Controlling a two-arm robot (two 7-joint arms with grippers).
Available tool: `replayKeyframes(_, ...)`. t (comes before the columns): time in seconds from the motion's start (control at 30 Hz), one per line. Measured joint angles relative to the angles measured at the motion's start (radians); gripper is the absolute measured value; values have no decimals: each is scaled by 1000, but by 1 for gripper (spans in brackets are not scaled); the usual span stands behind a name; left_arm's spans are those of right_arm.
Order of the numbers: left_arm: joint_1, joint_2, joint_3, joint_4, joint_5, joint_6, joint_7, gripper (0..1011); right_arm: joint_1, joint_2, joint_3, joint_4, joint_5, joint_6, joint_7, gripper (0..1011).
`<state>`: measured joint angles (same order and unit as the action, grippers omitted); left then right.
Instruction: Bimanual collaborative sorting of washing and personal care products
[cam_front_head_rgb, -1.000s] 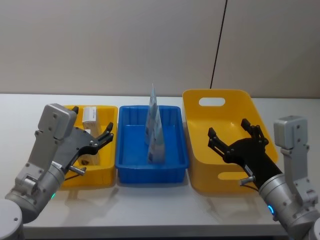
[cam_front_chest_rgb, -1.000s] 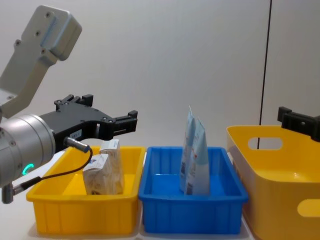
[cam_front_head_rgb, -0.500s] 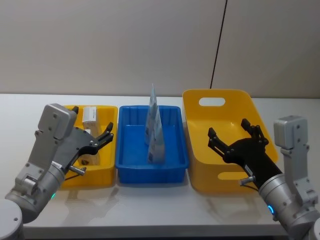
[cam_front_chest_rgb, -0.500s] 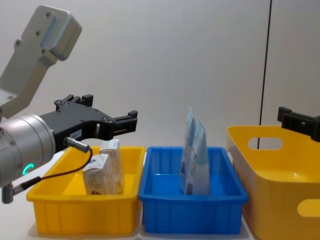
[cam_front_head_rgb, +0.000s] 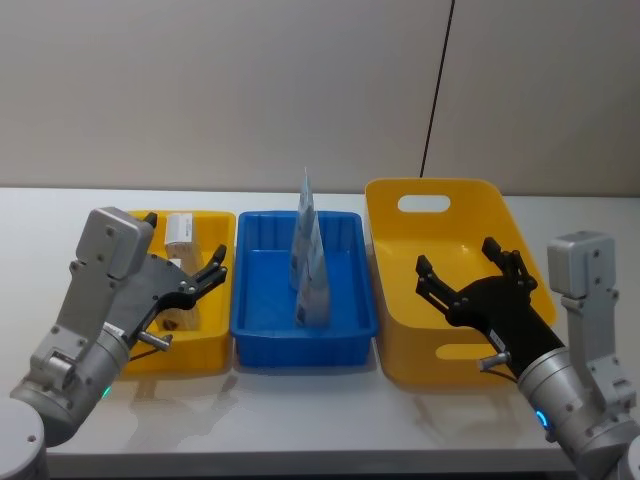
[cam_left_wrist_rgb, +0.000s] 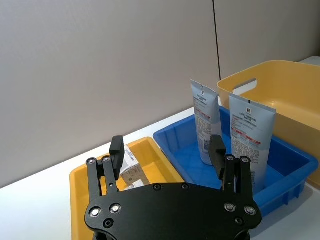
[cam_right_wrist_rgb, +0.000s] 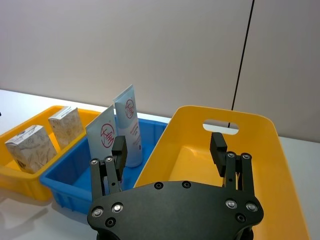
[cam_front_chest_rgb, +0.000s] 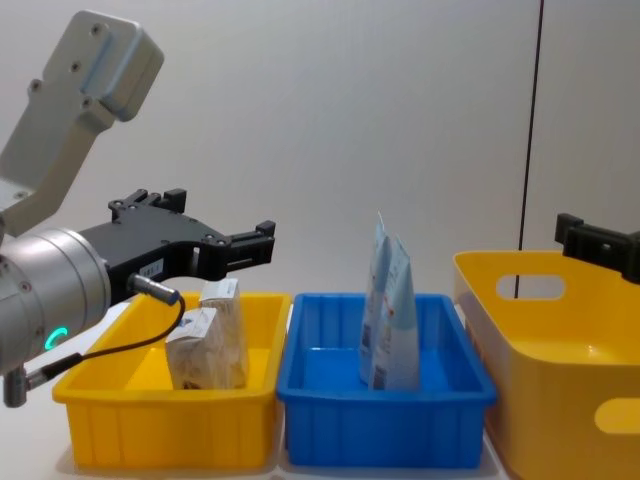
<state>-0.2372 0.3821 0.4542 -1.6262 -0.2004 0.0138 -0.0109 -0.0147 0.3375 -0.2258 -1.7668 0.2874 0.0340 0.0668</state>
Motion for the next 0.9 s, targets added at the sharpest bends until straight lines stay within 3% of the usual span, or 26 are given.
replayKeyframes(0.9,0,0,0,0,0,0,0,1001,0,0,0,0,0,0,0,1000)
